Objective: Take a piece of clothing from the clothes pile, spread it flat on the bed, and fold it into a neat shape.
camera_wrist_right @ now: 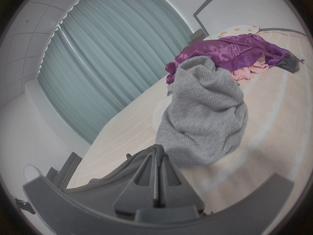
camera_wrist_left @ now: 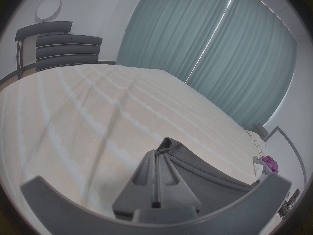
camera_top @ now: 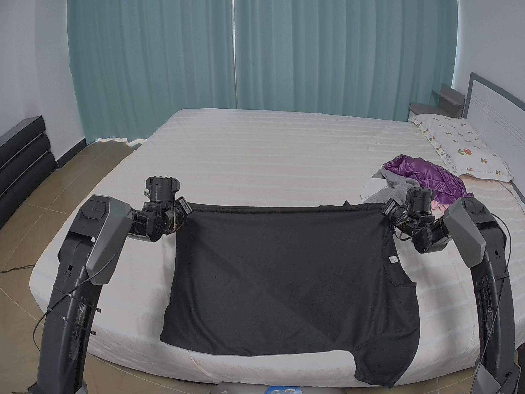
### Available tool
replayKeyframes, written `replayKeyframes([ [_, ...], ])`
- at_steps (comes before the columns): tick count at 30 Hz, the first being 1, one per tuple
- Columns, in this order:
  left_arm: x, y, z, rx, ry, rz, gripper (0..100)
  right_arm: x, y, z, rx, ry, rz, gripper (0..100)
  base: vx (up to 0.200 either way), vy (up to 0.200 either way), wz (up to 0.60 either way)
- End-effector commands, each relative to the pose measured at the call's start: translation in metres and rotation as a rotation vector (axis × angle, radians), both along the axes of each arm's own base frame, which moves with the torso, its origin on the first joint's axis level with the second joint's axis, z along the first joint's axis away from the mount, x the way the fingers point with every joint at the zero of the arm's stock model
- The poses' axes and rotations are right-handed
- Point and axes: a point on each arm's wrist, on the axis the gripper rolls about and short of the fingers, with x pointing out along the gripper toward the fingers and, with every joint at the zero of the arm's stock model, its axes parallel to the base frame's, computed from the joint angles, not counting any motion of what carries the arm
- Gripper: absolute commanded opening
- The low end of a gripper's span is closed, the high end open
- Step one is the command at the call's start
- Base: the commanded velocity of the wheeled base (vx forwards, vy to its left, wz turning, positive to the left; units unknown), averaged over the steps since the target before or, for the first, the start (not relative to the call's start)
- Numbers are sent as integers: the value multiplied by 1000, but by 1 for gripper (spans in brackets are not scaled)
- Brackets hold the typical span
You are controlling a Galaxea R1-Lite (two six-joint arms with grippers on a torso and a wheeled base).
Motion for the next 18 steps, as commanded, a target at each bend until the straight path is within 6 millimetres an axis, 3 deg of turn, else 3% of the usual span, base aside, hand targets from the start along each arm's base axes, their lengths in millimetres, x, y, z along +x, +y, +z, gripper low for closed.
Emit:
replayKeyframes([
  [1, 1, -2, -20, 1, 30, -2, 0, 0, 2, -18, -1, 26, 1, 0, 0, 0, 0],
  [6, 0, -2, -28, -1, 46, 0, 0, -2, 7, -28, -4, 52, 10, 0, 0, 0, 0],
  [7, 0, -2, -29, -1, 48, 0, 0, -2, 7, -29, -5, 55, 10, 100, 0, 0, 0],
  [11, 0, -4, -31, 0, 49, -4, 0, -3, 9, -27, -3, 55, 12, 100, 0, 0, 0],
  [12, 0, -5, -31, 0, 51, -6, 100, -3, 9, -25, 0, 52, 13, 100, 0, 0, 0],
  [18, -1, -8, -28, 3, 46, -6, 100, -15, 7, -9, 13, 43, 7, 100, 0, 0, 0],
])
